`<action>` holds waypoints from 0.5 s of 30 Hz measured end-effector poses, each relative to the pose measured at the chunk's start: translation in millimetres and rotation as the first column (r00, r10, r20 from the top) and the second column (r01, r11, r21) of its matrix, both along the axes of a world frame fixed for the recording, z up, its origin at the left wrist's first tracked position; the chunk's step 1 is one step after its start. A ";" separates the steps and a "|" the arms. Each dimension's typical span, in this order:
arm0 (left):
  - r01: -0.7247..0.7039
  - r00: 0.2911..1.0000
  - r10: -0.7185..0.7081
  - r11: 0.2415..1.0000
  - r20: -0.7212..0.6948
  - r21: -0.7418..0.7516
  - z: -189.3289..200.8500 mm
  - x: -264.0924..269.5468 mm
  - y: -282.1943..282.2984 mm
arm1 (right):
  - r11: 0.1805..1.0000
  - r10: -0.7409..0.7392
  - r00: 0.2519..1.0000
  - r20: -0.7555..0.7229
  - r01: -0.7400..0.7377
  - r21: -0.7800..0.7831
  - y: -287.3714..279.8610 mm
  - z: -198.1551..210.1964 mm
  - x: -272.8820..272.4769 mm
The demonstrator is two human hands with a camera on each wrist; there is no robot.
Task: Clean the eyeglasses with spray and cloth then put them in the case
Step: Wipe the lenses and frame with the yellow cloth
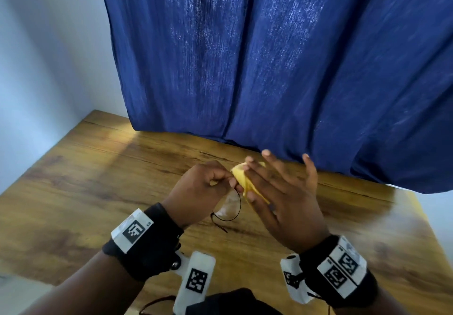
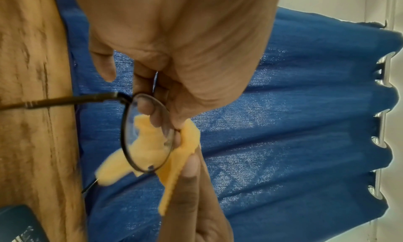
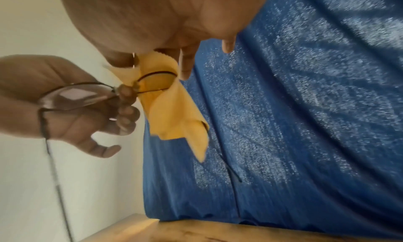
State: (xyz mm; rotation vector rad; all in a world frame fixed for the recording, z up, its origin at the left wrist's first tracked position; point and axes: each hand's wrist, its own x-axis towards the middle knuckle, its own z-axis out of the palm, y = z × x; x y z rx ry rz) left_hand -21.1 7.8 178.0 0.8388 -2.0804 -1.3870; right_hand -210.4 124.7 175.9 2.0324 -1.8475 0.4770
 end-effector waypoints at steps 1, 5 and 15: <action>-0.012 1.000 0.012 1.000 0.002 -0.008 -0.1 -0.4 0.7 | 0.999 0.032 0.999 -0.022 -0.032 0.014 1.8 -1.4 1.7; -0.019 1.000 0.019 1.000 0.004 0.015 0.0 3.5 4.0 | 0.998 0.065 0.998 -0.017 -0.065 -0.017 14.1 -1.6 -8.6; -0.021 1.000 0.021 1.000 0.017 -0.019 -6.6 22.6 -3.7 | 0.991 0.123 0.992 0.006 -0.122 -0.051 -3.7 -6.3 20.9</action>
